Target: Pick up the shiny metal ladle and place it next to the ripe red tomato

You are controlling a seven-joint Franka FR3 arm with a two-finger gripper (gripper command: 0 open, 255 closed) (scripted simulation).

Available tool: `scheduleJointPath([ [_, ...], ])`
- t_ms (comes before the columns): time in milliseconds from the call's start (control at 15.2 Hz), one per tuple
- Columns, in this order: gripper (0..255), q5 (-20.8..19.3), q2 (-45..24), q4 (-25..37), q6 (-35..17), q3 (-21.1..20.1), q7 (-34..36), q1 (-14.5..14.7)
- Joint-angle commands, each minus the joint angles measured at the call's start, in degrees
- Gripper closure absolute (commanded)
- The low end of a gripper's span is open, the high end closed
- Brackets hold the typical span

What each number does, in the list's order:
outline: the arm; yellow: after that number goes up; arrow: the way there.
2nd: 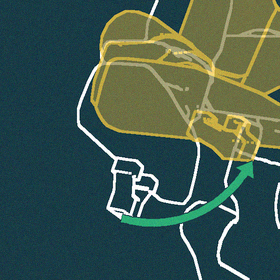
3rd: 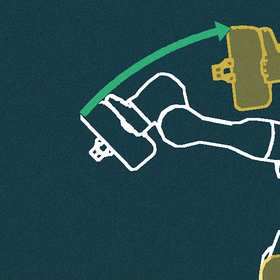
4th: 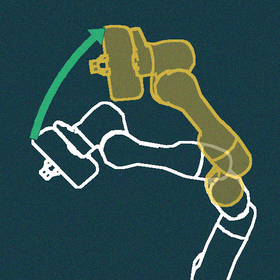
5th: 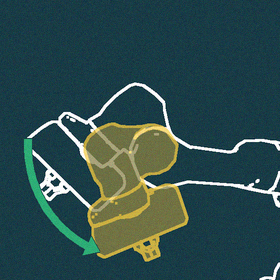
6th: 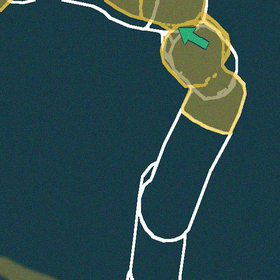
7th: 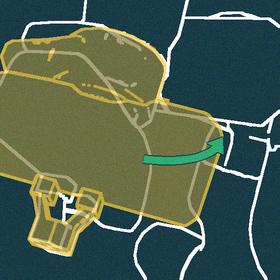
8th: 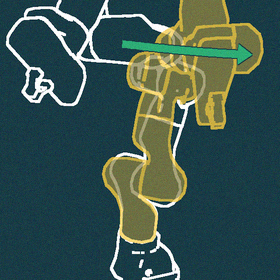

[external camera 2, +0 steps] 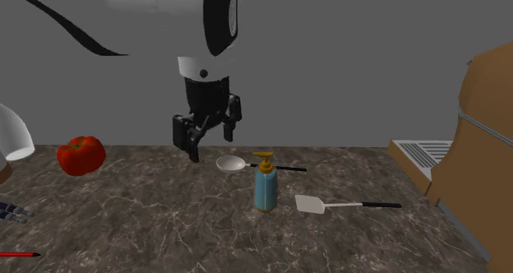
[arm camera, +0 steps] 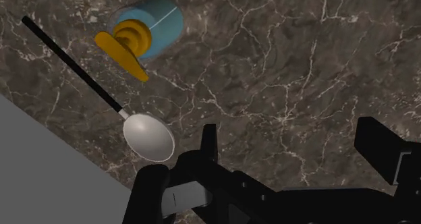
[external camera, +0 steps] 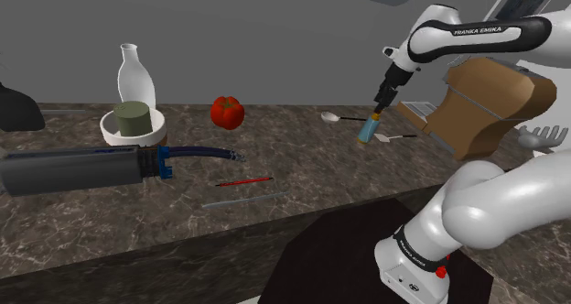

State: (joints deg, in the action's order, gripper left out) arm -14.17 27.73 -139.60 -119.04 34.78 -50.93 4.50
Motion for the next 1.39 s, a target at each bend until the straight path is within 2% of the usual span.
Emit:
scheduleJointPath([
  [0, 0, 1.14, -4.17, 1.77, -2.58, 4.12, -6.7, 1.8],
  [198, 0, 5.55, -11.88, 5.16, -6.26, 10.27, -17.03, 5.54],
  [330, 0, 10.58, -18.02, 7.91, -8.24, 14.39, -25.07, 8.3],
  [462, 0, 17.82, -25.31, 11.12, -9.45, 17.8, -34.37, 10.39],
  [594, 0, 26.47, -33.41, 14.91, -9.47, 18.85, -44.28, 10.11],
  [726, 0, 33.78, -40.78, 19.16, -8.59, 16.84, -52.76, 6.9],
  [858, 0, 38.88, -46.93, 23.71, -7.46, 13.67, -59.29, 2.75],
  [1056, 0, 43.74, -54.8, 30.99, -5.7, 8.92, -66.59, -3.13],
  [1320, 0, 47.34, -64.32, 41.72, -3.16, 3.67, -73.49, -9.58],
])
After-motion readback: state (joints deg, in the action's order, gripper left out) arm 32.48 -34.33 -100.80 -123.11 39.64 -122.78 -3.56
